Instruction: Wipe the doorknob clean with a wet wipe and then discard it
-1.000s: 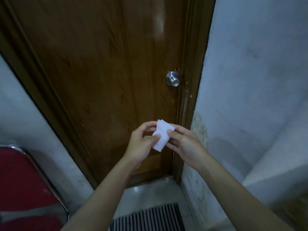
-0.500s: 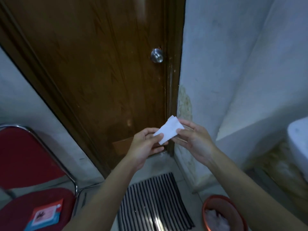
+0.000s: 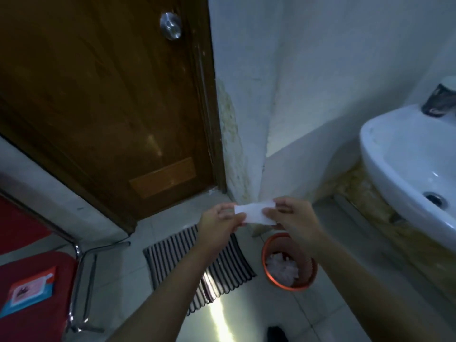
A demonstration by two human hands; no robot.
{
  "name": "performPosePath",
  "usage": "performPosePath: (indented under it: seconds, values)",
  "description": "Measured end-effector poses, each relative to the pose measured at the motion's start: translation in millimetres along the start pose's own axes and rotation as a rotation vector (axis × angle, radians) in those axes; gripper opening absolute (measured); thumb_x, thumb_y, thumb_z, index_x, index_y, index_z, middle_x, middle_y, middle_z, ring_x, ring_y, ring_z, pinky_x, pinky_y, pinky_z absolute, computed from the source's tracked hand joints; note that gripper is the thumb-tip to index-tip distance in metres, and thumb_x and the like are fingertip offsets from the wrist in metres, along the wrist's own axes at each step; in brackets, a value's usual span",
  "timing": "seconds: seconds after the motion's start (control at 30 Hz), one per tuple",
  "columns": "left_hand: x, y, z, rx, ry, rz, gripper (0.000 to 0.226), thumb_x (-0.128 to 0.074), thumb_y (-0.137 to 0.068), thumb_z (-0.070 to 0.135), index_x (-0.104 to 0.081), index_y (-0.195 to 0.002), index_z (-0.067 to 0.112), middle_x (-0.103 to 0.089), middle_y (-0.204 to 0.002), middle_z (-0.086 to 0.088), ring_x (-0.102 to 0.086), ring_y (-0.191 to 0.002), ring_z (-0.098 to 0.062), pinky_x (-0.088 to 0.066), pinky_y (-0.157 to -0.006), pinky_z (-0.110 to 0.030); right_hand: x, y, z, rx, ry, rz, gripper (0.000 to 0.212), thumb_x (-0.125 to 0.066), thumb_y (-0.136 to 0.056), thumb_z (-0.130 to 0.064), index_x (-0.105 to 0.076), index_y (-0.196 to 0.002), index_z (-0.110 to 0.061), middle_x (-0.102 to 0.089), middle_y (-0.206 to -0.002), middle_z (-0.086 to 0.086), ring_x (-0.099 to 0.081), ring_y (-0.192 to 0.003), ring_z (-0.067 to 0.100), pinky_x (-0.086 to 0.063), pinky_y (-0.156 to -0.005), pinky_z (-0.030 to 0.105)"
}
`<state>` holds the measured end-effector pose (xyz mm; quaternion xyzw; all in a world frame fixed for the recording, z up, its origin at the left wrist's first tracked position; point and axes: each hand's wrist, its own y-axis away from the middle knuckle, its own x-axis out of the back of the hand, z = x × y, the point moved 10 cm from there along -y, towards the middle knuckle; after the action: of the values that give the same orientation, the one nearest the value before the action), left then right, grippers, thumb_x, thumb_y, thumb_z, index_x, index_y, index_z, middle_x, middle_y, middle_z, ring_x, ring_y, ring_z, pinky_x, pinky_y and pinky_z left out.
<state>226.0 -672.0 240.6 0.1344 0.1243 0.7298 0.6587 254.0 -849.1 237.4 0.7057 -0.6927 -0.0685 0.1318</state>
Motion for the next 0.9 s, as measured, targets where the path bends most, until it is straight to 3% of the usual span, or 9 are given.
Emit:
performPosePath:
  seconds: [0.07, 0.13, 0.23, 0.43, 0.53, 0.63, 0.73, 0.8, 0.9]
  values:
    - [-27.0, -11.5, -15.3, 0.008, -0.049, 0.001, 0.021, -0.062, -0.08, -0.004, -0.058, -0.101, -0.001, -0.063, -0.073, -0.011, -0.064, -0.059, -0.009, -0.05, -0.058, -0.02, 29.3, -6.4, 11.5, 0.031, 0.091, 0.029, 0.014, -0.07, -0.074, 0.004, -0.066, -0.071, -0.009, -0.062, -0.049, -0.006, -0.053, -0.041, 0.002, -0.046, -0.042, 0.017]
    - [-56.7, -25.5, -31.2, 0.018, -0.103, -0.013, 0.021, -0.062, -0.08, -0.004, -0.059, -0.1, 0.0, -0.064, -0.083, -0.019, -0.065, -0.076, -0.025, -0.052, -0.064, -0.025, 62.4, -16.8, 30.2, 0.015, 0.194, 0.078, 0.028, -0.071, -0.072, 0.002, -0.064, -0.058, -0.022, -0.057, -0.041, -0.014, -0.05, -0.044, -0.003, -0.044, -0.048, 0.018]
    - [-96.7, -41.8, -54.5, 0.031, -0.189, -0.028, 0.018, -0.066, -0.07, 0.009, -0.061, -0.084, 0.019, -0.069, -0.092, -0.023, -0.067, -0.087, -0.038, -0.052, -0.068, -0.032, 104.2, -31.7, 66.3, -0.051, 0.246, 0.127, 0.023, -0.069, -0.07, -0.003, -0.066, -0.064, -0.025, -0.058, -0.053, -0.012, -0.056, -0.06, 0.012, -0.047, -0.061, 0.03]
    - [-147.2, -67.5, -119.4, 0.108, -0.353, 0.039, 0.031, -0.067, -0.069, 0.017, -0.065, -0.098, 0.006, -0.07, -0.097, -0.017, -0.067, -0.09, -0.027, -0.054, -0.083, -0.038, 147.7, -58.3, 141.7, -0.189, 0.251, 0.152, 0.03, -0.066, -0.072, 0.003, -0.06, -0.063, -0.025, -0.062, -0.067, 0.003, -0.059, -0.071, 0.022, -0.051, -0.074, 0.039]
    - [-168.2, -75.2, -155.4, 0.209, -0.339, -0.053, 0.037, -0.065, -0.079, 0.01, -0.058, -0.115, 0.004, -0.064, -0.11, -0.01, -0.061, -0.101, -0.023, -0.05, -0.092, -0.039, 153.9, -68.6, 184.4, -0.195, 0.282, 0.148, 0.019, -0.066, -0.072, 0.003, -0.067, -0.071, -0.016, -0.064, -0.076, 0.01, -0.06, -0.078, 0.024, -0.052, -0.081, 0.044]
    - [-189.5, -81.0, -184.1, 0.249, -0.394, -0.24, 0.045, -0.06, -0.074, 0.016, -0.055, -0.119, 0.009, -0.062, -0.117, -0.005, -0.058, -0.107, -0.021, -0.049, -0.096, -0.042, 146.5, -75.6, 241.6, -0.303, 0.348, 0.015, 0.019, -0.055, -0.078, 0.007, -0.066, -0.092, 0.003, -0.059, -0.085, 0.01, -0.054, -0.082, 0.023, -0.045, -0.073, 0.032]
    - [-192.8, -84.3, -215.4, 0.305, -0.475, -0.324, 0.05, -0.06, -0.07, 0.02, -0.056, -0.119, 0.01, -0.062, -0.121, -0.017, -0.058, -0.111, -0.028, -0.049, -0.088, -0.031, 136.0, -77.6, 302.4, -0.463, 0.433, -0.18, 0.025, -0.052, -0.083, 0.0, -0.063, -0.105, -0.002, -0.057, -0.095, 0.01, -0.05, -0.087, 0.018, -0.042, -0.077, 0.025]
    - [-190.0, -84.1, -230.0, 0.319, -0.476, -0.322, 0.037, -0.058, -0.079, 0.008, -0.057, -0.116, 0.004, -0.061, -0.118, -0.021, -0.057, -0.112, -0.029, -0.044, -0.082, -0.027, 135.4, -77.1, 323.8, -0.477, 0.412, -0.2, 0.025, -0.056, -0.08, -0.001, -0.067, -0.098, -0.014, -0.062, -0.091, 0.005, -0.054, -0.085, 0.016, -0.042, -0.077, 0.024]
    - [-183.4, -81.0, -242.2, 0.353, -0.453, -0.322, 0.029, -0.056, -0.085, 0.006, -0.058, -0.114, 0.008, -0.06, -0.108, -0.006, -0.056, -0.103, -0.017, -0.046, -0.083, -0.026, 142.6, -75.0, 347.6, -0.512, 0.194, -0.103, 0.03, -0.059, -0.073, 0.014, -0.066, -0.063, -0.013, -0.064, -0.055, -0.004, -0.059, -0.05, 0.012, -0.044, -0.05, 0.018]
